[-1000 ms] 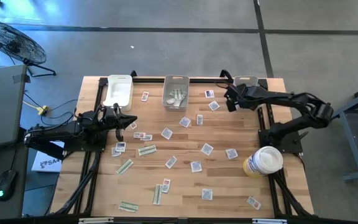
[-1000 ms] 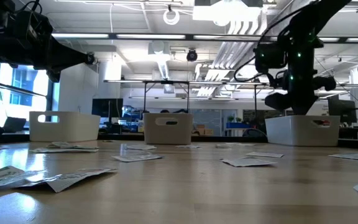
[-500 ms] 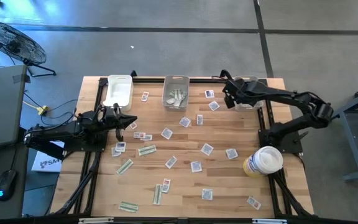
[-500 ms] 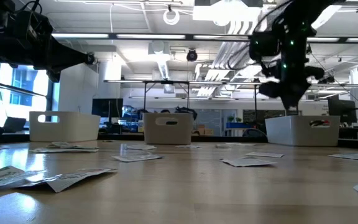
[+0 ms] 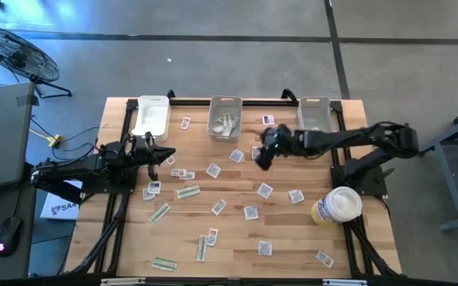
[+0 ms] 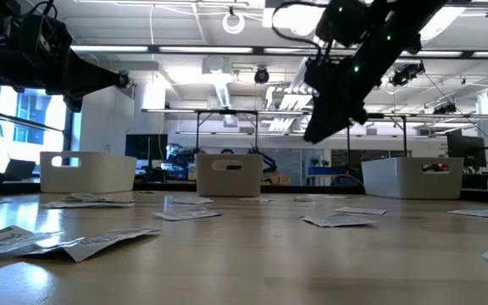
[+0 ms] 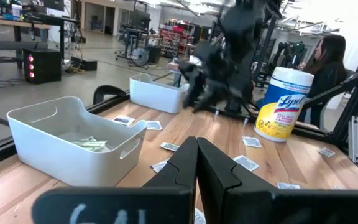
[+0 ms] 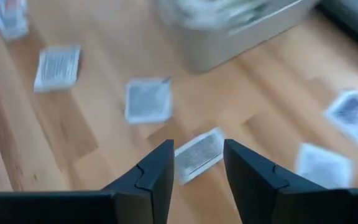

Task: Pick & Place First Aid Supplies
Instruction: Put the orange pad into the right gray bin

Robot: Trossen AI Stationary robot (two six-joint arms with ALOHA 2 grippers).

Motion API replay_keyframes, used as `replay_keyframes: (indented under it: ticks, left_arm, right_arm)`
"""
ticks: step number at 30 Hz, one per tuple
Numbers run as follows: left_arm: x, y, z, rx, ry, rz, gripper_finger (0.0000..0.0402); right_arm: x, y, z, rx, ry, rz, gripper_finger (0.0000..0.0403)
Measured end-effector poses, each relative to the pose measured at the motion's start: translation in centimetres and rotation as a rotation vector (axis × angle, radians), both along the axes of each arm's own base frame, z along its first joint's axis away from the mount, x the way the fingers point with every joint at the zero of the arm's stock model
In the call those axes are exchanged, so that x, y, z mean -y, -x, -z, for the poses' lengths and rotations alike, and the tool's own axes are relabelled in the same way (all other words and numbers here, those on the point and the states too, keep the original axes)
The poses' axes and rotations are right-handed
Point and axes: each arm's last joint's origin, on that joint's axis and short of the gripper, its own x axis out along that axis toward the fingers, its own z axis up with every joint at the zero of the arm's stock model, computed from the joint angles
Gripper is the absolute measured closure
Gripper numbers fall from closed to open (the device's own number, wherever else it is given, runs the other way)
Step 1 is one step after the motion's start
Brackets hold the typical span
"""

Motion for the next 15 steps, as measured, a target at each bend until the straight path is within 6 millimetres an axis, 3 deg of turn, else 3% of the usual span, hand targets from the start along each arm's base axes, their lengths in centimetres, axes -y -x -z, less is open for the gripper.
replay_keyframes:
  ticks: [8,15]
  left_arm:
    - [0.0,0.0,0.0,0.001,0.0,0.0,0.0401]
    - [0.0,0.0,0.0,0.0,0.0,0.0,0.0401]
  right_arm:
    - [-0.9,-3.2,5.6,-0.099,-0.011,-0.053,0.0269]
    - [0.0,-3.6,7.4,-0.171,0.039,-0.012,0.0269]
